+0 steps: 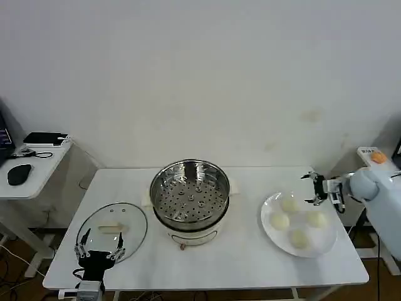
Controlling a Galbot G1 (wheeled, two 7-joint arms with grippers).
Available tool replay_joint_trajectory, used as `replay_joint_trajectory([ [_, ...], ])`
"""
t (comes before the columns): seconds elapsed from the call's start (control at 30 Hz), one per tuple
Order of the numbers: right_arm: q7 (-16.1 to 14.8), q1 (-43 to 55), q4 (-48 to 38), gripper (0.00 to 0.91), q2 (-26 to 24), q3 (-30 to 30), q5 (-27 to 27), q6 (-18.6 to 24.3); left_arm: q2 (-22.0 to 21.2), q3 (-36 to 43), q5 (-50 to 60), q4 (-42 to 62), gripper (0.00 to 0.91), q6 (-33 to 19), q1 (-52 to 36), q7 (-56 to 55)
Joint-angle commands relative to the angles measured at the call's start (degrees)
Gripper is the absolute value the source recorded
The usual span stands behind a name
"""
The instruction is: Take steamed baozi put them in steamer then cover it.
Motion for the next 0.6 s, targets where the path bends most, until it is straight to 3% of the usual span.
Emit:
replay_joint_trajectory([
  [0.03, -4.00, 6.96, -8.08, 0.907, 4.34, -9.08, 0.93, 0.80, -0.18, -0.28, 0.25, -0.29, 0.907, 0.08, 0.03, 0.21],
  [0.6, -3.33, 6.34, -9.54, 0.877, 5.21, -11.10, 0.27, -1.07, -0.32, -0.57, 0.23, 0.07, 0.907, 0.27, 0.00, 0.64],
])
